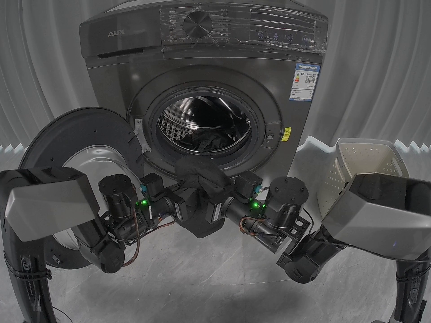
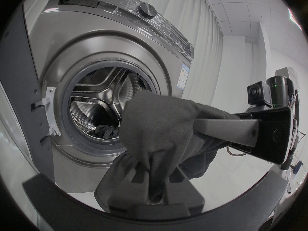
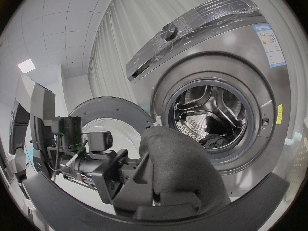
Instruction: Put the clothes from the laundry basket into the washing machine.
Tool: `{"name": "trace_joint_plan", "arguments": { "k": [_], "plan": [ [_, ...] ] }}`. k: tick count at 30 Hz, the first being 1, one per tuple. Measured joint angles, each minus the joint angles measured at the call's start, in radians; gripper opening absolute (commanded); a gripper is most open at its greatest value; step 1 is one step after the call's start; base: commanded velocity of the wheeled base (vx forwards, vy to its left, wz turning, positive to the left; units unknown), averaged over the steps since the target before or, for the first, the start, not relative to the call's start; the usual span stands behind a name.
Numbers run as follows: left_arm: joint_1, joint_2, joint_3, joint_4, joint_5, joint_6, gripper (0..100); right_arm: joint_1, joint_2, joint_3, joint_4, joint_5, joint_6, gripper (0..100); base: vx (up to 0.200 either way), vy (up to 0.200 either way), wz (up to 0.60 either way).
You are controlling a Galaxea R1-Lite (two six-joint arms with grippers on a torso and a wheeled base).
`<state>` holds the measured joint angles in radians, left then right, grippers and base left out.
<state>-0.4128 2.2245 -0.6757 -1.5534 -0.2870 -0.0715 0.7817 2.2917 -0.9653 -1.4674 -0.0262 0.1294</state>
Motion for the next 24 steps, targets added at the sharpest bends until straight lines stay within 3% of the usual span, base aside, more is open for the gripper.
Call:
{"name": "trace_joint_plan", "arguments": {
  "k": [7,8,16,24],
  "plan": [
    [0.001,-0.013,0.000,0.000,0.017,0.001,0,-0.008,0.000,-0.003,0.000,-0.003,0.000,0,0.000,0.000,0.00],
    [0.002,-0.014,-0.001,0.001,0.017,0.001,0,-0.008,0.000,-0.003,0.001,-0.004,0.000,100,0.000,0.000,0.00],
    [0.010,-0.023,0.000,0.001,0.038,-0.007,0,-0.016,-0.015,0.027,0.002,-0.012,-0.002,100,0.000,0.000,0.00],
    [0.039,-0.068,0.038,0.001,0.046,-0.044,0,-0.074,-0.065,0.203,-0.001,-0.015,-0.008,100,0.000,0.000,0.00]
  ]
}}
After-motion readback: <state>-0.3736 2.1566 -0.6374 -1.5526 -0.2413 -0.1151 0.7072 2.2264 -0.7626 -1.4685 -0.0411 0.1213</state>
